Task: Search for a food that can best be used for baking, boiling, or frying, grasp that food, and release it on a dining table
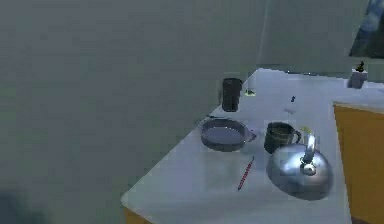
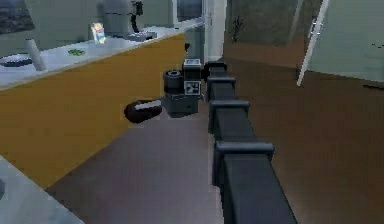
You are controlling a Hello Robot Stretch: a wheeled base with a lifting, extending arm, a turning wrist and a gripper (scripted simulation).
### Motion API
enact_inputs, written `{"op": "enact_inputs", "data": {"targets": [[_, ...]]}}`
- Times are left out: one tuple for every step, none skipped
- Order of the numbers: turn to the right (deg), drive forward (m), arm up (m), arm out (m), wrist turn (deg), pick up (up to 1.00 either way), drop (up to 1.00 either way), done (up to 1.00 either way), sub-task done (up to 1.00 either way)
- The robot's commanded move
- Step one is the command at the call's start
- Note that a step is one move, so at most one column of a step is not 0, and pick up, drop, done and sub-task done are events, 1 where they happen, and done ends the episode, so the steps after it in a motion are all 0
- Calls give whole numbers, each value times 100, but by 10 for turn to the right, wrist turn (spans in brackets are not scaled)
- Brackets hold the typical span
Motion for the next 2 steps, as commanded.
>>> {"op": "enact_inputs", "data": {"targets": [[450, 0, 0, 0, 0, 0, 0, 0, 0], [450, 0, 0, 0, 0, 0, 0, 0, 0]]}}
